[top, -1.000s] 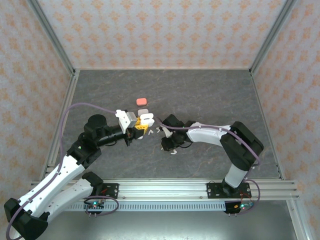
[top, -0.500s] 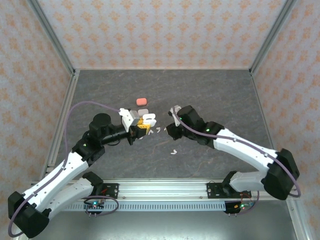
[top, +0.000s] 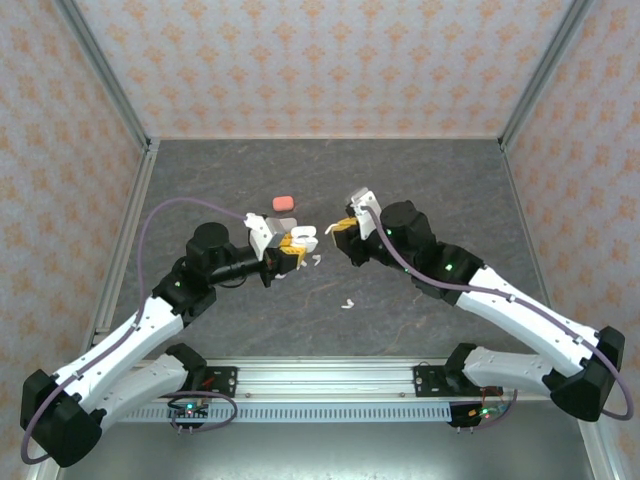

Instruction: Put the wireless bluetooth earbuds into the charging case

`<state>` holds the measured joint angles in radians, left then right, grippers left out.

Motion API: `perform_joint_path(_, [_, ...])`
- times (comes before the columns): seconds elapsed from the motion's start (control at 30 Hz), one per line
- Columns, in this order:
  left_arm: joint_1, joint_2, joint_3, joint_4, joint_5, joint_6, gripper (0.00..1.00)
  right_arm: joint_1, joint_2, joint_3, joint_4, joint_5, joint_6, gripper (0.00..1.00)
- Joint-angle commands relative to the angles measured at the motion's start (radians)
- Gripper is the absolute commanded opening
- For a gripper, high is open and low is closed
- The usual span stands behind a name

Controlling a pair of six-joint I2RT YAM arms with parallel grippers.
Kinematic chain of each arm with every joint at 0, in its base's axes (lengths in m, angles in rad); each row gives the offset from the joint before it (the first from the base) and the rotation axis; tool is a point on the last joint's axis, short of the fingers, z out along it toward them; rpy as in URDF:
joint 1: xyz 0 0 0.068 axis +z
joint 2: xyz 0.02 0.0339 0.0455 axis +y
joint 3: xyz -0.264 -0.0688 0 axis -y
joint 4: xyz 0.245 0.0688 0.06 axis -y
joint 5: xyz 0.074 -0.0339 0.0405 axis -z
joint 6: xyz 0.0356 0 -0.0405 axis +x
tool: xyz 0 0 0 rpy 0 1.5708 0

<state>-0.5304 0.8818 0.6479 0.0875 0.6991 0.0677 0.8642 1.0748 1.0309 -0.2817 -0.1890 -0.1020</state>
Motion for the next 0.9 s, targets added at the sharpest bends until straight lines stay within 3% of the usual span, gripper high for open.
perform_joint_path(0.0, [-0.010,0.008,0.019,0.053,0.028,-0.011,0.00,0.035,0.010,0.039,0.047,0.019,-0.062,0.17])
perform_joint_path(0.37, [-0.011,0.022,0.021,0.052,0.036,-0.011,0.00,0.105,0.094,0.103,0.058,0.056,-0.141,0.17])
perform_joint_path(0.87, [-0.011,0.023,0.019,0.041,0.039,-0.003,0.00,0.110,0.178,0.140,0.025,-0.016,-0.154,0.17])
